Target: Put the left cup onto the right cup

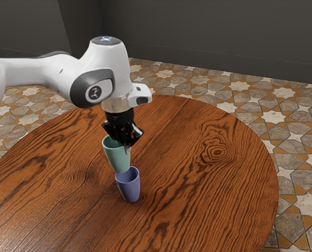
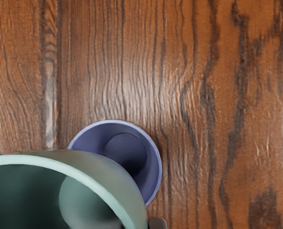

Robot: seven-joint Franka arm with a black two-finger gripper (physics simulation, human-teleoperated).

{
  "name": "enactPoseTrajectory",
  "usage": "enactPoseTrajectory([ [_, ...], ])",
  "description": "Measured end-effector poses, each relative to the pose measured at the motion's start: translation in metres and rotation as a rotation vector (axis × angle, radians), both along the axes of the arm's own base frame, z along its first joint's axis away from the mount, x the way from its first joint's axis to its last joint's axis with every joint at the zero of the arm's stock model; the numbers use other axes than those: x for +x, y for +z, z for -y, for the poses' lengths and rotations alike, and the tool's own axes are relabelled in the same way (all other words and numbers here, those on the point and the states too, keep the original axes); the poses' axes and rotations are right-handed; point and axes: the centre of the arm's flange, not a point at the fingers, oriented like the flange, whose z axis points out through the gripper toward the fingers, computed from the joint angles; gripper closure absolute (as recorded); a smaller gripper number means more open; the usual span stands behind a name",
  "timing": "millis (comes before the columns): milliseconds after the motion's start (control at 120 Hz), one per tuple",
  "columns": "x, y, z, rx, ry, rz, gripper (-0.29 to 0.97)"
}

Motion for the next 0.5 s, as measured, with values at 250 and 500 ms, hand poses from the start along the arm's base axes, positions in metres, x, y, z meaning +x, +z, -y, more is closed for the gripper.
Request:
enactPoseTrajectory([
  [250,0.003,-0.011,-0.003,0.003,0.030,-0.011,0.78],
  [500,0.006,-0.011,-0.007,0.002,0.053,0.005,0.78],
])
